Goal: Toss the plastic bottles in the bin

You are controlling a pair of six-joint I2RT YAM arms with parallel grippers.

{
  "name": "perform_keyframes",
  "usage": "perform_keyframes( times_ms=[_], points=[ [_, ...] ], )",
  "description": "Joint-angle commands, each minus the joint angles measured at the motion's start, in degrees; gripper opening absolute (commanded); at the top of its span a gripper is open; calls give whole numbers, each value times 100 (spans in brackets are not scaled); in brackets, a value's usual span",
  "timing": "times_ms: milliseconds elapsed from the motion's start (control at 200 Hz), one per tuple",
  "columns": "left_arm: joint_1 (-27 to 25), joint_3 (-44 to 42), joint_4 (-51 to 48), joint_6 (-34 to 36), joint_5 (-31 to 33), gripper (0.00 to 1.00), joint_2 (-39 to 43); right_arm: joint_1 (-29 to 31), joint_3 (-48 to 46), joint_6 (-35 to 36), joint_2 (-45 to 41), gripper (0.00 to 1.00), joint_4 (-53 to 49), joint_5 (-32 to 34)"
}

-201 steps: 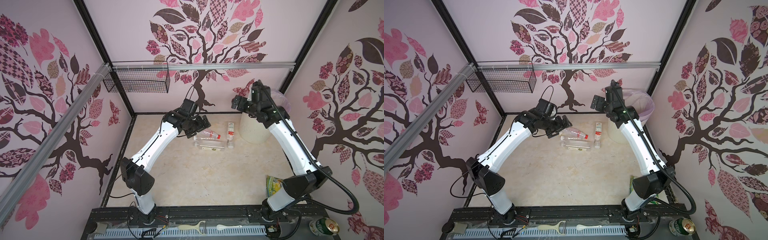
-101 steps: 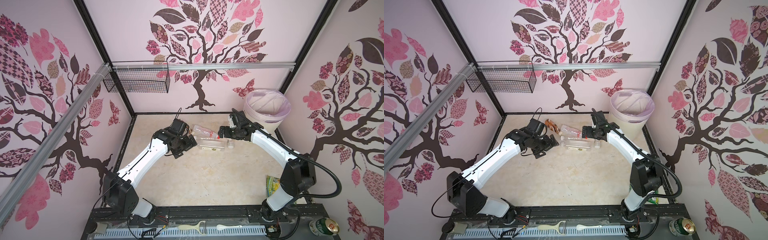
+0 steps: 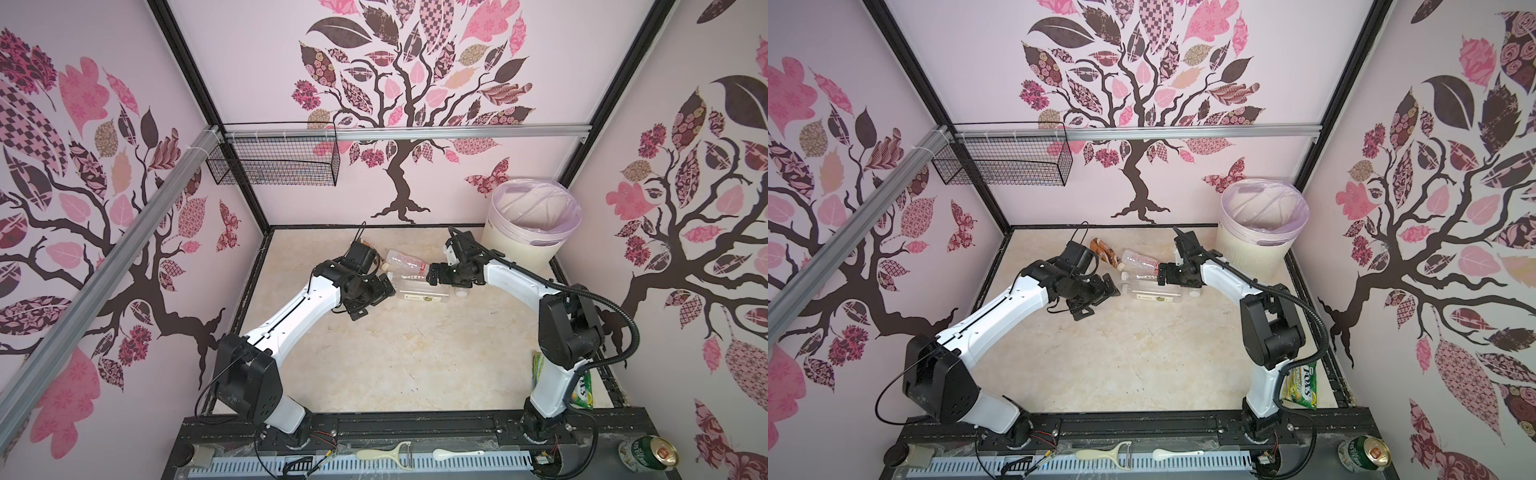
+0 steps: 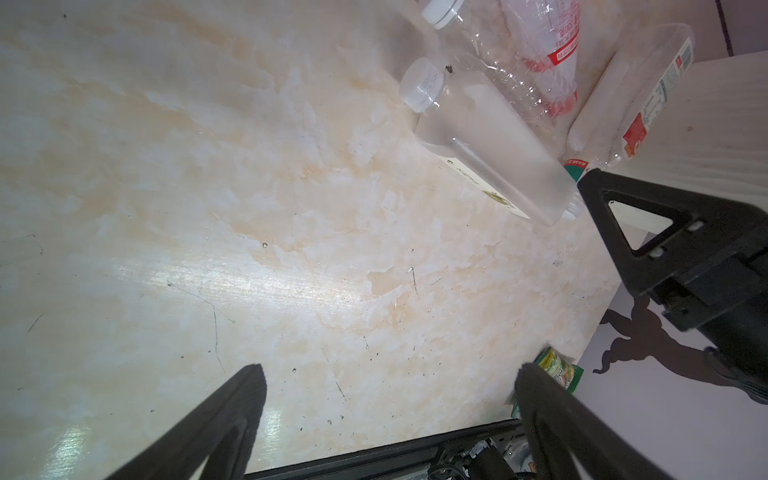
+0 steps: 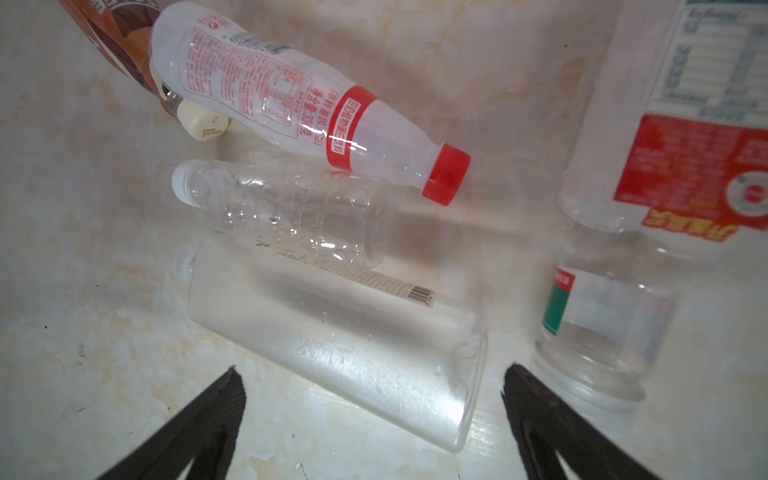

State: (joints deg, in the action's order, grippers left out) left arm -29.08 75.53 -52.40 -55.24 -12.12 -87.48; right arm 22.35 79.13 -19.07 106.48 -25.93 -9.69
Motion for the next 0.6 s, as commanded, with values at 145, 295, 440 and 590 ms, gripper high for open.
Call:
perform_keyframes(
  times_ms=[145,295,440,590],
  points=[
    [139,-111,-53,206,-28,98,-9,29,209,75,470,100,-27,-149],
    [176,-117,17,235,-50,98,-101,41,146,21,451,99,-66,-287],
    [201,-212,119,207,-133,98,-119,192,63,-26,325,100,-125,-319],
    [245,-327,203,183,-107,98,-72,485,34,-63,197,100,-247,-238]
  ],
)
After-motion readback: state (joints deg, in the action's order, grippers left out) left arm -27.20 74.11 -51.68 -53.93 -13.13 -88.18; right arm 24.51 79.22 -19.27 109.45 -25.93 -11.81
